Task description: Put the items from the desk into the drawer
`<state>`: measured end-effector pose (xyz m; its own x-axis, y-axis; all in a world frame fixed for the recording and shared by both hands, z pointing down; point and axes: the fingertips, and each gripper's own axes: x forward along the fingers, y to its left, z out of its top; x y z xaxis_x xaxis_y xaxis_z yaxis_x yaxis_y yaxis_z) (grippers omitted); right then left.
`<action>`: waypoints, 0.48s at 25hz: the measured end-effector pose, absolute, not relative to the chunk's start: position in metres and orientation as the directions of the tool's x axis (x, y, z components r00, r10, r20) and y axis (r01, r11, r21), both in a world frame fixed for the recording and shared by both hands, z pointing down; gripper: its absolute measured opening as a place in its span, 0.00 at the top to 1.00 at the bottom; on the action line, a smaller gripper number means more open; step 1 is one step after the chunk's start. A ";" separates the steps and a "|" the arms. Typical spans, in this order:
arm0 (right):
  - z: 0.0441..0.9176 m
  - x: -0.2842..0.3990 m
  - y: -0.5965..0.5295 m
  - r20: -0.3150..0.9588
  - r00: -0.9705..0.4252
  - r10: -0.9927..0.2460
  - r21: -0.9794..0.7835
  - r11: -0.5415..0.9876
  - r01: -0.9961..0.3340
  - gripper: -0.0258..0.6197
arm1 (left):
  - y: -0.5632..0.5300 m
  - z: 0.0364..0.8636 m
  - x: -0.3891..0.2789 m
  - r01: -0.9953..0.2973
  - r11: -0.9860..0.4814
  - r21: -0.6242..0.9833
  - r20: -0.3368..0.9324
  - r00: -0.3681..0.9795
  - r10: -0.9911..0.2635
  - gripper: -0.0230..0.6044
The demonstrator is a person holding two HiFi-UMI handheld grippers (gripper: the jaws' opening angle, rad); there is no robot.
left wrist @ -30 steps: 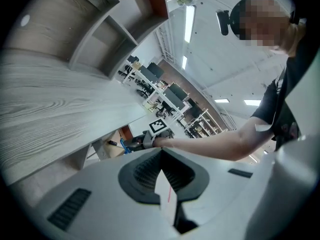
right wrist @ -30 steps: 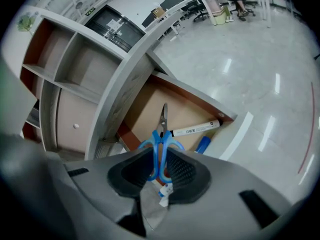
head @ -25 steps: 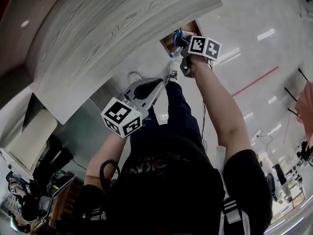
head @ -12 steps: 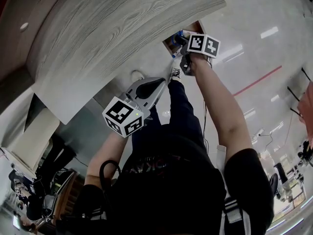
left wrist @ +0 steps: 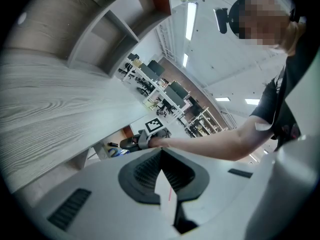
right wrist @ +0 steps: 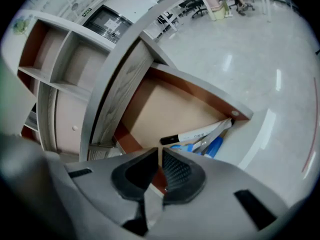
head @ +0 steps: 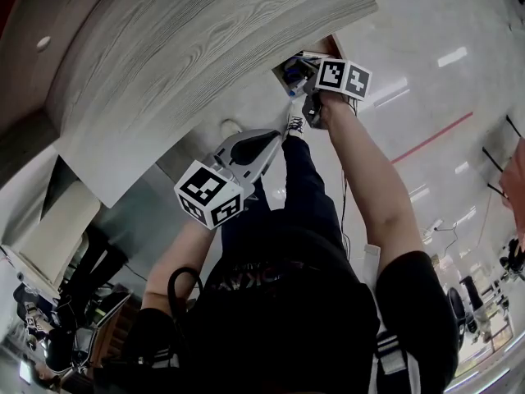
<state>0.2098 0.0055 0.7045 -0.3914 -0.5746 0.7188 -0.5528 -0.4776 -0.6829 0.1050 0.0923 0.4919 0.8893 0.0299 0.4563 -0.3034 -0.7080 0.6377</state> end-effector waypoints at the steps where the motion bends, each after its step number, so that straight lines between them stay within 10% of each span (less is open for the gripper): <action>1: 0.703 0.215 0.005 0.719 -0.380 -0.582 -0.679 -0.471 -0.563 0.91 | 0.092 0.493 0.108 -0.302 -0.709 0.637 0.456 0.889 0.031 0.95; 12: 0.591 0.226 -0.017 0.425 -0.466 -0.776 -0.772 -0.042 -0.634 0.93 | 0.058 0.489 0.148 -0.246 -0.760 0.601 0.436 0.898 0.054 0.95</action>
